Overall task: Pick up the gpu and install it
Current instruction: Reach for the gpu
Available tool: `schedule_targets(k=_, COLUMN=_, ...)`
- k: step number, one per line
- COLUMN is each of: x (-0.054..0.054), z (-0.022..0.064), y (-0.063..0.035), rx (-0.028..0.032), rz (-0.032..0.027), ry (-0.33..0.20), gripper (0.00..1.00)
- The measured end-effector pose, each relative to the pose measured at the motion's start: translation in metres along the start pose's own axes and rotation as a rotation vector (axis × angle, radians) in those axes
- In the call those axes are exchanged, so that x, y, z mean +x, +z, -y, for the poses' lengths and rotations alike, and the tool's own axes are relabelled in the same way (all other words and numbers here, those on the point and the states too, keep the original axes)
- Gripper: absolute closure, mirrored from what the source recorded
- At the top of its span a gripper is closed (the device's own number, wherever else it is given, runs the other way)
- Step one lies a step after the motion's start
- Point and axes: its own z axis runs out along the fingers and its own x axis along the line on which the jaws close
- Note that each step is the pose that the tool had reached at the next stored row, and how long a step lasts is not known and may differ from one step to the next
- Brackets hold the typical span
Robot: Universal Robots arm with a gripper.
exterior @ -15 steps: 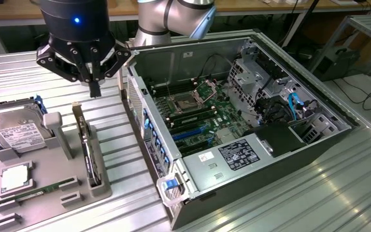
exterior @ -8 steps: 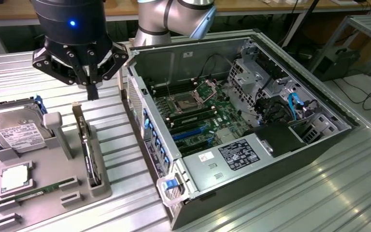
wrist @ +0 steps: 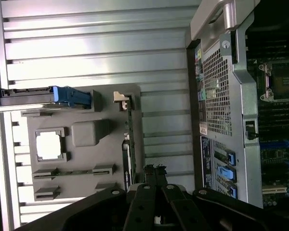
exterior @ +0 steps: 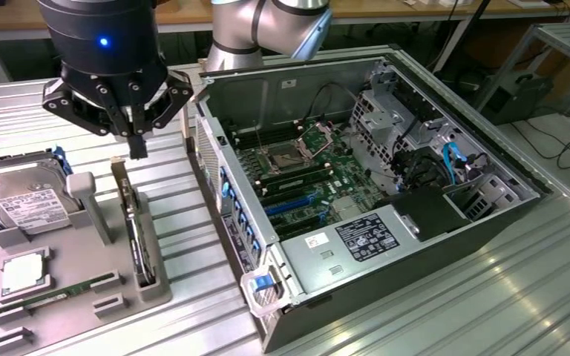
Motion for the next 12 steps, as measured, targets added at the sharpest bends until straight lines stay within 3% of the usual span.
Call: schedule_targets(k=12, x=0.012, z=0.0093, y=0.0006, rx=-0.001, rz=-0.0021, ry=-0.045, gripper=0.89)
